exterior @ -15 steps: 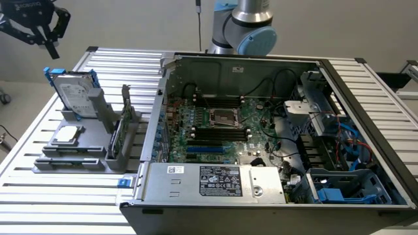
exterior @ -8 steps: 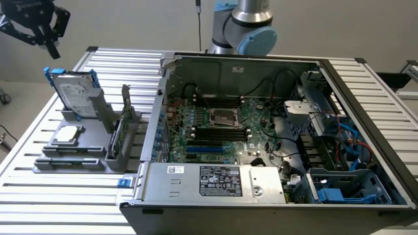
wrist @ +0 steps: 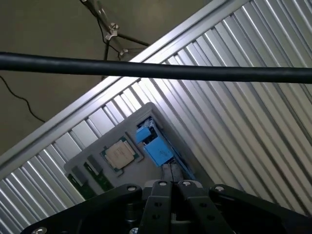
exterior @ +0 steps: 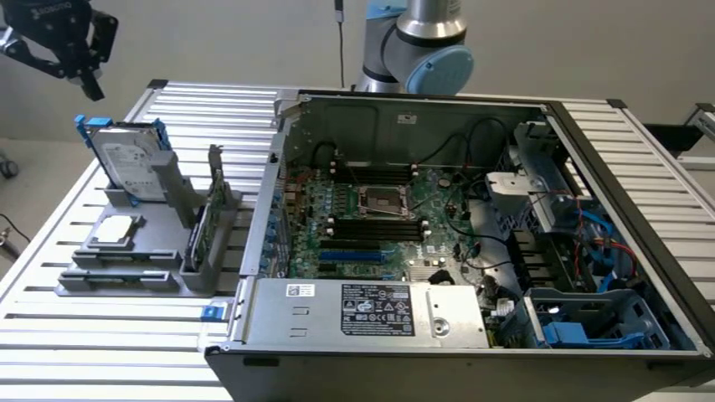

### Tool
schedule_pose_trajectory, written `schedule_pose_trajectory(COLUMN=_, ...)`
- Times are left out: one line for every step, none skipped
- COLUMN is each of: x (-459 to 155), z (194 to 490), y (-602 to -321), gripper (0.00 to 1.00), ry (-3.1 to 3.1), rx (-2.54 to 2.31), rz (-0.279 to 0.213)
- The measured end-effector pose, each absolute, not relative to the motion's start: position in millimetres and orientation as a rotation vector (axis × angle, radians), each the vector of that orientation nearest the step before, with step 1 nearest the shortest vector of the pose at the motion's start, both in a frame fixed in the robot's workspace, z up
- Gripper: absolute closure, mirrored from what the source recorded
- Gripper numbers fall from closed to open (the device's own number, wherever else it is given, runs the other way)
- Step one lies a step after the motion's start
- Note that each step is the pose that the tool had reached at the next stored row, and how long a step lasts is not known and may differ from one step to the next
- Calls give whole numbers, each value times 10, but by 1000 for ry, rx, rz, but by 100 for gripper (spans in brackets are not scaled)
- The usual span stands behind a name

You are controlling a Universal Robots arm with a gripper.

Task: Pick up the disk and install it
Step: 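Pick up the disk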

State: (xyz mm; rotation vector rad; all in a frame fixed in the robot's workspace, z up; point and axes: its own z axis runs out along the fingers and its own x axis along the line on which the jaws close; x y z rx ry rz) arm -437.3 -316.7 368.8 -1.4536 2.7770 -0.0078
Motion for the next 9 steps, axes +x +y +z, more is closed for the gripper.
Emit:
schedule_pose_trajectory(x=-4373, z=3687, y=-3167, gripper=89, ry=2764, rx=-1478, rz=-7)
schedule_pose_trajectory(x=-4373, z=3686, y=-3167, gripper=89, ry=2750, rx=-1503, rz=-7)
schedule_pose_trajectory(x=-4373, z=3686, y=-3167, gripper=89, ry=2736, rx=-1528, rz=-6)
schedule_pose_trajectory(x=-4373, z=3685, y=-3167, gripper=89, ry=2722, rx=-1553, rz=-6)
schedule_pose_trajectory(x=-4373, z=3685, y=-3167, gripper=89, ry=2708, rx=-1577, rz=-6)
schedule_pose_trajectory(x=-4373, z=3683, y=-3167, gripper=89, ry=2694, rx=-1601, rz=-6)
schedule_pose_trajectory(x=-4373, z=3683, y=-3167, gripper=89, ry=2678, rx=-1628, rz=-5)
schedule_pose_trajectory(x=-4373, z=3682, y=-3167, gripper=89, ry=2663, rx=-1651, rz=-5)
schedule_pose_trajectory(x=-4373, z=3681, y=-3167, gripper=89, ry=2648, rx=-1675, rz=-5)
